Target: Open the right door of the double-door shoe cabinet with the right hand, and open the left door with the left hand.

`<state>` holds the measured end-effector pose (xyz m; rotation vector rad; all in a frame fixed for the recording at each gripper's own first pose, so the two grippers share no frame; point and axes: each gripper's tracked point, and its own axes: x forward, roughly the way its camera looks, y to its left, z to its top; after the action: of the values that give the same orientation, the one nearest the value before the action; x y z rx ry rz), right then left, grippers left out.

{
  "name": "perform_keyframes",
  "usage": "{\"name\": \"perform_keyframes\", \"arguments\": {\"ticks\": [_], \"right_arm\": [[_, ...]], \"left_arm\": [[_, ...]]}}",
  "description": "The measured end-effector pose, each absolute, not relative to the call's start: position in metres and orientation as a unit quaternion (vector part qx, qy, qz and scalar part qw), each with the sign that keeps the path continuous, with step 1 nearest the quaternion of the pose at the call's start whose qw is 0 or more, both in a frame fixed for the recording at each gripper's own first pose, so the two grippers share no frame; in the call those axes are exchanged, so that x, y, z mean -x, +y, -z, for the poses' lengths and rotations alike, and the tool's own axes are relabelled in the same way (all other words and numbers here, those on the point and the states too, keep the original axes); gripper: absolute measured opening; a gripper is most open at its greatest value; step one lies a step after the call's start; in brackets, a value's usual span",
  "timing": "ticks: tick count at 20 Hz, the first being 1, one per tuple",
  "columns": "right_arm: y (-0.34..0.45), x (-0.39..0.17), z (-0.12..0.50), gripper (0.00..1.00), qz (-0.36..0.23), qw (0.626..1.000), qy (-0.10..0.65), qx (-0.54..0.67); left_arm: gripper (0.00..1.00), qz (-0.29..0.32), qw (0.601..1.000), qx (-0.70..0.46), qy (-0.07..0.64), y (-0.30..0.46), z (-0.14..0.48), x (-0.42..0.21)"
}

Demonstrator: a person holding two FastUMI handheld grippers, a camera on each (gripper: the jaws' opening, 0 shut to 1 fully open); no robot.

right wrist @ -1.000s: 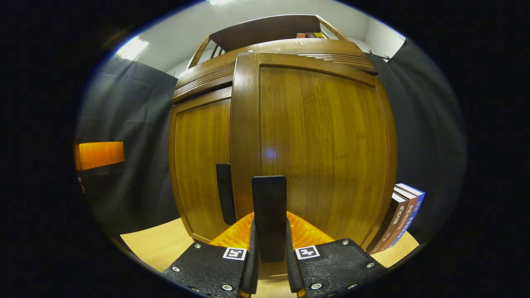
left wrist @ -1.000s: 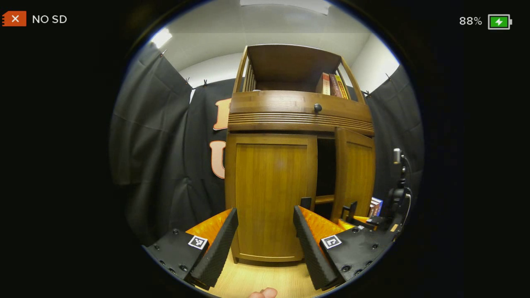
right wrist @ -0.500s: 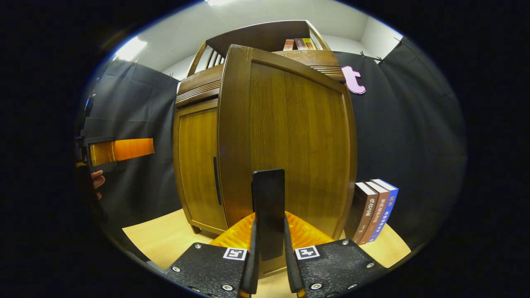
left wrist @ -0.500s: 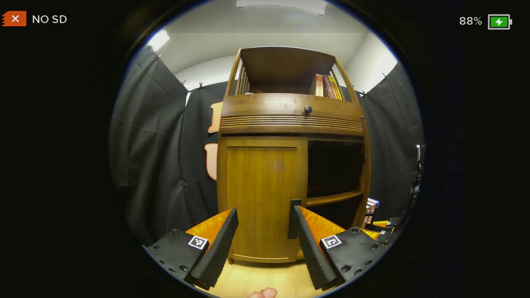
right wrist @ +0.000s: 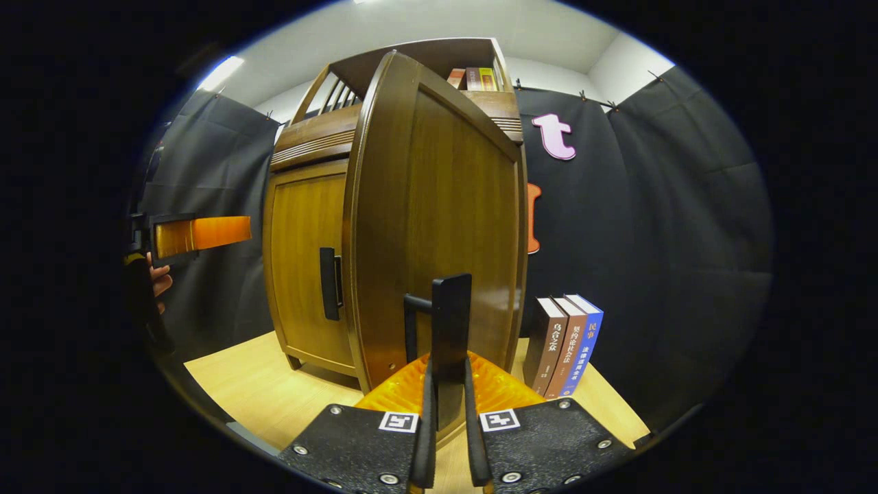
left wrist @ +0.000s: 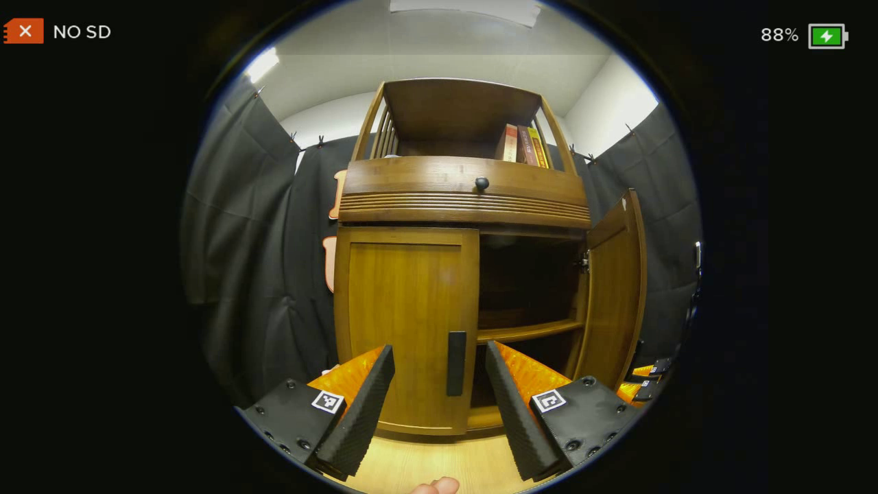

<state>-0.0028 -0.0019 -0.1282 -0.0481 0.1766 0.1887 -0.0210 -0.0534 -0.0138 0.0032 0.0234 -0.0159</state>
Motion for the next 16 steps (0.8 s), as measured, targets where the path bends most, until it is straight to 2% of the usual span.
{"name": "perform_keyframes", "arguments": {"ticks": [5,8,9,10,11,16], "right_arm": [[-0.042,0.008,0.127,0.15,-0.05,0.993,0.098,0.045],[-0.075,0.007,0.125,0.1,-0.019,0.993,0.099,0.065],[-0.083,0.009,0.123,0.08,-0.02,0.993,0.1,0.064],[-0.09,0.015,0.123,0.14,-0.027,0.993,0.103,0.058],[-0.093,0.015,0.122,0.04,-0.034,0.993,0.102,0.056],[-0.114,0.013,0.121,0.04,-0.062,0.993,0.092,0.044]], "left_arm": [[0.81,0.005,1.0,-0.002,0.011,-0.055,0.015,0.027],[0.82,0.0,1.0,0.004,0.011,-0.053,0.017,0.027],[0.81,-0.001,1.0,0.005,0.012,-0.052,0.018,0.029],[0.81,-0.001,1.0,0.005,0.013,-0.05,0.018,0.027],[0.81,-0.002,1.0,0.004,0.012,-0.05,0.018,0.028],[0.81,-0.013,1.0,0.004,0.016,-0.04,0.022,0.028]]}}
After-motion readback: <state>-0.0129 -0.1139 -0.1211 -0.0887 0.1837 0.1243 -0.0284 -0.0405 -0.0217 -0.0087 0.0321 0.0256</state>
